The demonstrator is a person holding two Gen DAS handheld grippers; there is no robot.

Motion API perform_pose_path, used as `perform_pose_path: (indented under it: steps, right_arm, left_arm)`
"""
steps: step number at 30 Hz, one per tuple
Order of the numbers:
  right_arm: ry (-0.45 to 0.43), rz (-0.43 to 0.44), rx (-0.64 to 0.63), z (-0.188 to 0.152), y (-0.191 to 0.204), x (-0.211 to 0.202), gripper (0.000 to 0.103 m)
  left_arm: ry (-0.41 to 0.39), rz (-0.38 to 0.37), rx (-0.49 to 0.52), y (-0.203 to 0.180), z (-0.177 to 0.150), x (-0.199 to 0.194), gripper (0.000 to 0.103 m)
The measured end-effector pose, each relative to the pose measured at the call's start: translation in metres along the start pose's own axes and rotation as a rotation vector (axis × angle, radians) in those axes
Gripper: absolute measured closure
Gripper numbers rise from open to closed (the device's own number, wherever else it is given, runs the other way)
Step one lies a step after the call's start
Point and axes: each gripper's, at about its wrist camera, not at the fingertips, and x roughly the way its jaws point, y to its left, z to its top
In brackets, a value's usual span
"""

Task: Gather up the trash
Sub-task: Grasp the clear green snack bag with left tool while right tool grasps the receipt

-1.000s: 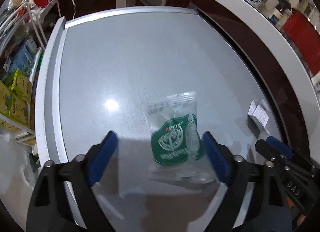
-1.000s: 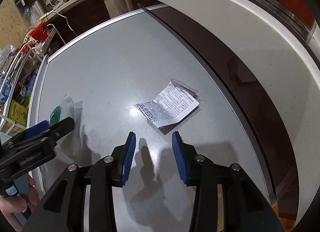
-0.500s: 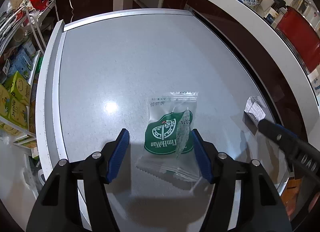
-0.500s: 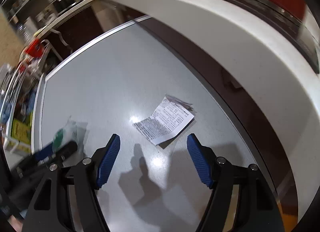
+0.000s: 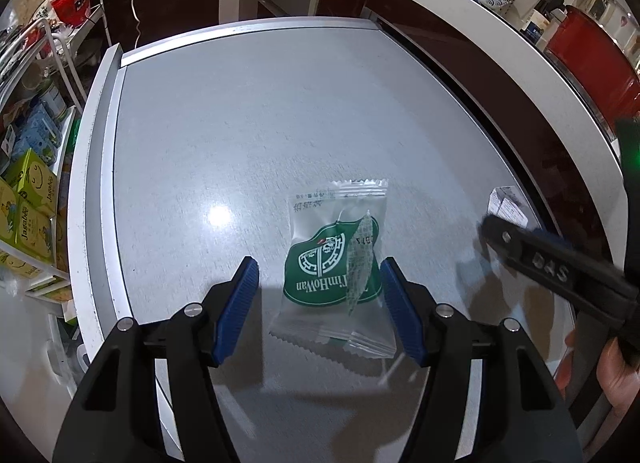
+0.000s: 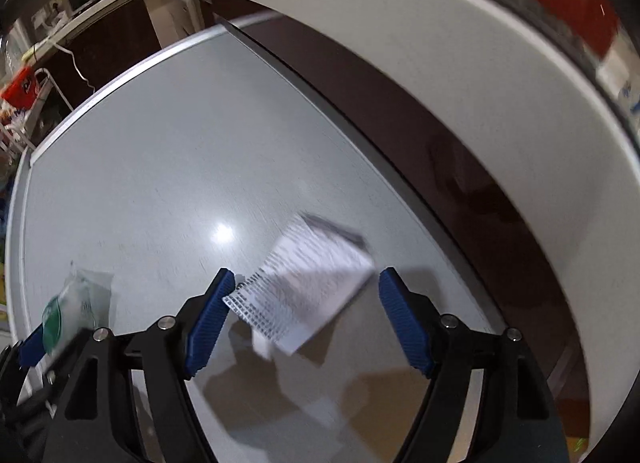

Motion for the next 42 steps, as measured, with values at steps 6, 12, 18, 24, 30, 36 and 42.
perform_pose_path:
  steps: [6,12,18,24,30,36,42]
  right_arm:
    - [-0.037,0.052,-0.038,-0.016,-0.016,-0.015,0.029]
    - [-0.058,0.066,-0.167,-0.016,-0.001,-0.016,0.029]
    - [-0.031,0.064,-0.228,-0.010,0.008,-0.009,0.045]
    - [-0.026,0.080,-0.242,-0.006,0.012,-0.011,0.066]
    - [-0.046,0.089,-0.261,-0.009,0.009,-0.017,0.066]
    - [-0.081,0.140,-0.257,-0.010,0.004,-0.040,0.066]
    - [-0.121,0.188,-0.258,-0.011,-0.008,-0.071,0.066]
  left_arm:
    - [-0.004,-0.003,0.010,0.002,-0.003,-0.002,0.040]
    - [-0.001,-0.001,0.022,-0.002,-0.002,-0.001,0.040]
    - [-0.004,0.005,0.032,-0.004,-0.003,0.000,0.040]
    - [-0.001,-0.002,0.017,-0.003,-0.004,-0.002,0.040]
    - [-0.014,0.002,0.013,0.001,-0.007,-0.008,0.040]
    - [-0.034,0.000,0.022,0.001,-0.008,-0.022,0.040]
    - [-0.071,0.003,0.036,-0.004,-0.009,-0.041,0.040]
